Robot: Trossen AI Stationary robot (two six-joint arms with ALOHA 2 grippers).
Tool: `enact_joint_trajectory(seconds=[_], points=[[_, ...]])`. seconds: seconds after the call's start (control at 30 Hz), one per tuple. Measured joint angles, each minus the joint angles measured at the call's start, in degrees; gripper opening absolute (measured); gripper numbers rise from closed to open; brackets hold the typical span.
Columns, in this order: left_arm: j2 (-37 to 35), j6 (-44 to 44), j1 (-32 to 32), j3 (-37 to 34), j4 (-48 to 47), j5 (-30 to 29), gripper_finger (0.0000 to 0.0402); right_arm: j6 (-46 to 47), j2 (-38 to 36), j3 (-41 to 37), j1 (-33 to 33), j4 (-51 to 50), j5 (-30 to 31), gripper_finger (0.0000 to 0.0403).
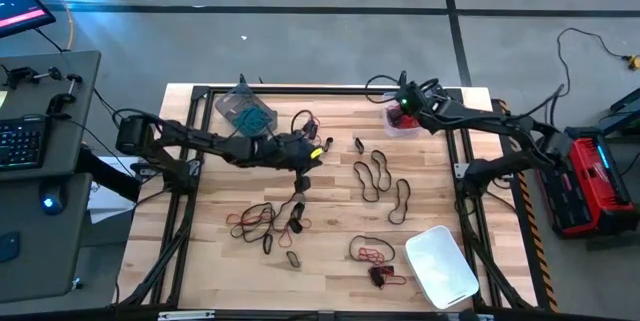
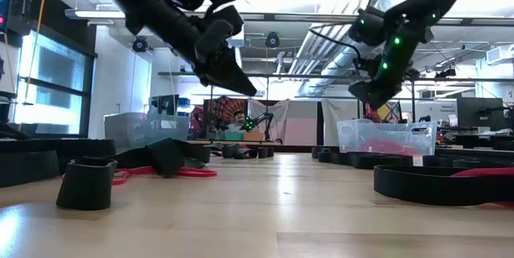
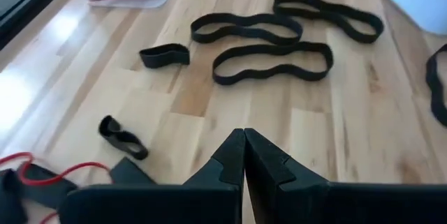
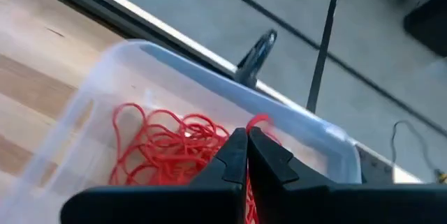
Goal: Sort rubber bands into baskets
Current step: Put the red rubber band into the transparent bin
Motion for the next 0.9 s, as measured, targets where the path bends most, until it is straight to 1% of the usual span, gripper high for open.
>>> enact_joint_trajectory(seconds=[0.1,0.23,0.5,0.57,0.67,0.8,0.9], points=[[0.00,1.39,1.68,2.14,-5.16,0.50,0.0000,-0.02,0.00,-1.25,-1.97,0.44,-2.17,0.0000],[0.00,2.81,3.69,4.35,-10.57,0.51,0.0000,-0.73,0.02,-1.58,-2.60,0.23,-2.57,0.0000],[0.00,4.29,7.21,7.02,-18.02,0.57,0.0001,-1.24,0.01,-0.34,-2.55,-0.46,-3.08,0.0006],[0.00,4.29,7.65,7.24,-18.14,0.56,0.0007,-1.44,0.02,0.42,-2.55,-0.78,-3.09,0.0020],[0.00,4.13,8.41,7.27,-17.75,0.57,0.0024,-1.48,0.02,2.15,-2.54,-2.47,-3.07,0.0056],[0.53,1.73,9.62,7.27,-17.25,0.04,0.0057,0.14,0.02,5.15,-2.28,-5.38,-3.07,0.0106],[2.17,0.59,10.70,7.27,-15.95,-0.01,0.0083,0.44,0.02,7.08,-1.54,-7.13,-3.04,0.0132]])
